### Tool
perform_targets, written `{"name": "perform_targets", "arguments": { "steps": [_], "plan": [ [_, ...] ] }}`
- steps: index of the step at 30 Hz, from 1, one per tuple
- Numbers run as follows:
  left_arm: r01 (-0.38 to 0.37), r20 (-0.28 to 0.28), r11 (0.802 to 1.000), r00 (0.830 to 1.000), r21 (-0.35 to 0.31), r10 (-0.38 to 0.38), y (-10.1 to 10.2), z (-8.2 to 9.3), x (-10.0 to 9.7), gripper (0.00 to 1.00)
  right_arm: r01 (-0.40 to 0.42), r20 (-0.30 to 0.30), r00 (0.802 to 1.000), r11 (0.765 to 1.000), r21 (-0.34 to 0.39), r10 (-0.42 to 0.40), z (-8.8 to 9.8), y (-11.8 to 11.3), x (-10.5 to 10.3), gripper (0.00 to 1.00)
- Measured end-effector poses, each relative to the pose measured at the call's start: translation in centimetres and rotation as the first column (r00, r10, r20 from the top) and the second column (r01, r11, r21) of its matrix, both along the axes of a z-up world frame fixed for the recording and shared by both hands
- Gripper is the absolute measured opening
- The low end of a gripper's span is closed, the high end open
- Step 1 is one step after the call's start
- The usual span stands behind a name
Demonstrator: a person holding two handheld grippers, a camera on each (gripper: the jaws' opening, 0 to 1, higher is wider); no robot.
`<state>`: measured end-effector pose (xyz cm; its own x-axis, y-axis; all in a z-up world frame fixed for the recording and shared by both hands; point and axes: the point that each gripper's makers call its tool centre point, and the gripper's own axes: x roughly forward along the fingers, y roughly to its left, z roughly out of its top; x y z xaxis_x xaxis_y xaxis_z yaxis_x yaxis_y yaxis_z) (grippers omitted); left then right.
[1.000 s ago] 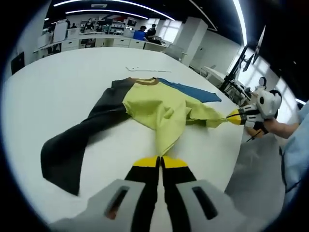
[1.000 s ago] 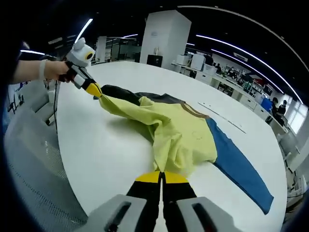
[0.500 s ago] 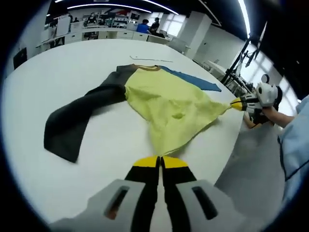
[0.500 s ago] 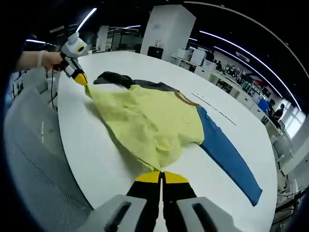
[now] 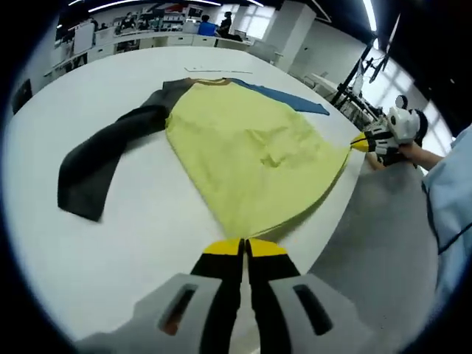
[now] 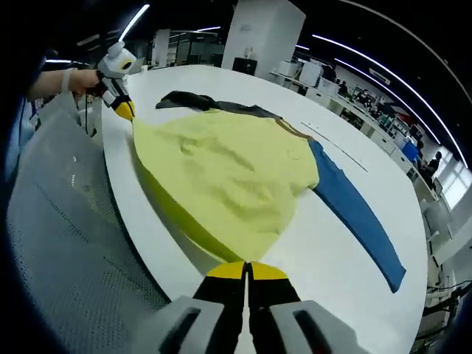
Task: Fold the garment on the visible template until the final outline fits inside the template.
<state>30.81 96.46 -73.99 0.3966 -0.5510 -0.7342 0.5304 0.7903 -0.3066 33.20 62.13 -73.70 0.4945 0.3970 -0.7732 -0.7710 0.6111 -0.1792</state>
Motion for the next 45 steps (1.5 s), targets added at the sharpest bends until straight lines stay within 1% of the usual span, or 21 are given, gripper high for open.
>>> {"name": "perform_targets", "arguments": {
  "steps": [2,5,6,7,8,9,10,11,13,23,26,29,31,35,43,44,45],
  "plan": [
    [0.029,-0.001,0.999,1.0,0.041,-0.029,0.1,-0.4,-0.3,0.0,-0.021,-0.028,0.999,1.0,-0.009,0.021,-0.7,0.0,-0.6,0.0],
    [0.039,-0.006,0.998,0.999,0.05,-0.038,-0.2,-0.7,-0.5,0.0,-0.038,-0.065,0.997,0.999,-0.026,0.037,-1.4,-0.1,-1.1,0.0],
    [0.05,-0.011,0.997,0.999,0.061,-0.049,-0.2,-0.8,-0.6,0.0,-0.082,-0.137,0.988,0.996,-0.028,0.077,-1.8,0.1,-2.2,0.0],
    [0.061,-0.012,0.995,0.998,0.073,-0.06,-0.1,-0.9,-0.7,0.0,-0.096,-0.154,0.984,0.995,-0.03,0.09,-1.9,0.1,-2.4,0.0],
    [0.071,-0.017,0.994,0.997,0.08,-0.07,-0.2,-0.9,-0.9,0.0,-0.1,-0.177,0.98,0.994,-0.05,0.09,-2.1,-0.2,-2.6,0.0],
    [0.073,-0.021,0.994,0.997,0.079,-0.071,-0.2,-1.0,-0.9,0.0,-0.103,-0.164,0.982,0.993,-0.056,0.092,-2.2,-0.2,-2.3,0.0],
    [0.072,-0.022,0.995,0.997,0.076,-0.071,-0.3,-0.9,-1.0,0.0,-0.118,-0.176,0.979,0.99,-0.074,0.104,-2.6,-0.4,-2.4,0.0],
    [0.072,-0.026,0.995,0.997,0.068,-0.07,-0.5,-0.9,-1.0,0.0,-0.131,-0.203,0.973,0.986,-0.1,0.109,-3.0,-0.8,-2.8,0.0],
    [0.078,-0.026,0.994,0.997,0.072,-0.076,-0.6,-1.0,-1.1,0.0,-0.126,-0.195,0.975,0.988,-0.093,0.106,-3.1,-0.7,-2.4,0.0],
    [0.117,-0.061,0.987,0.992,0.113,-0.111,-0.7,-2.3,-2.2,0.0,-0.137,-0.235,0.966,0.985,-0.106,0.109,-4.1,-1.0,-2.9,0.0],
    [0.126,-0.068,0.984,0.991,0.123,-0.119,-0.7,-2.7,-2.5,0.0,-0.134,-0.236,0.966,0.986,-0.103,0.107,-4.1,-1.1,-2.8,0.0],
    [0.126,-0.072,0.985,0.99,0.119,-0.118,-0.8,-2.8,-2.5,0.0,-0.13,-0.239,0.965,0.987,-0.098,0.104,-4.1,-1.1,-2.9,0.0],
    [0.134,-0.074,0.982,0.989,0.132,-0.125,-0.8,-3.0,-2.6,0.0,-0.128,-0.241,0.965,0.987,-0.096,0.102,-4.1,-1.1,-2.9,0.0],
    [0.144,-0.073,0.98,0.988,0.14,-0.134,-0.8,-3.1,-2.7,0.0,-0.116,-0.247,0.965,0.989,-0.086,0.092,-4.1,-1.1,-2.8,0.0],
    [0.132,-0.067,0.983,0.99,0.128,-0.125,-0.8,-3.1,-2.6,0.0,-0.114,-0.242,0.966,0.99,-0.082,0.091,-4.1,-1.1,-2.9,0.0],
    [0.13,-0.068,0.984,0.99,0.121,-0.123,-0.9,-3.1,-2.6,0.0,-0.12,-0.247,0.964,0.99,-0.074,0.098,-4.1,-1.0,-3.0,0.0],
    [0.122,-0.069,0.986,0.991,0.111,-0.115,-1.0,-3.0,-2.6,0.02,-0.117,-0.258,0.961,0.991,-0.058,0.098,-4.0,-0.9,-3.2,0.03]
  ]
}}
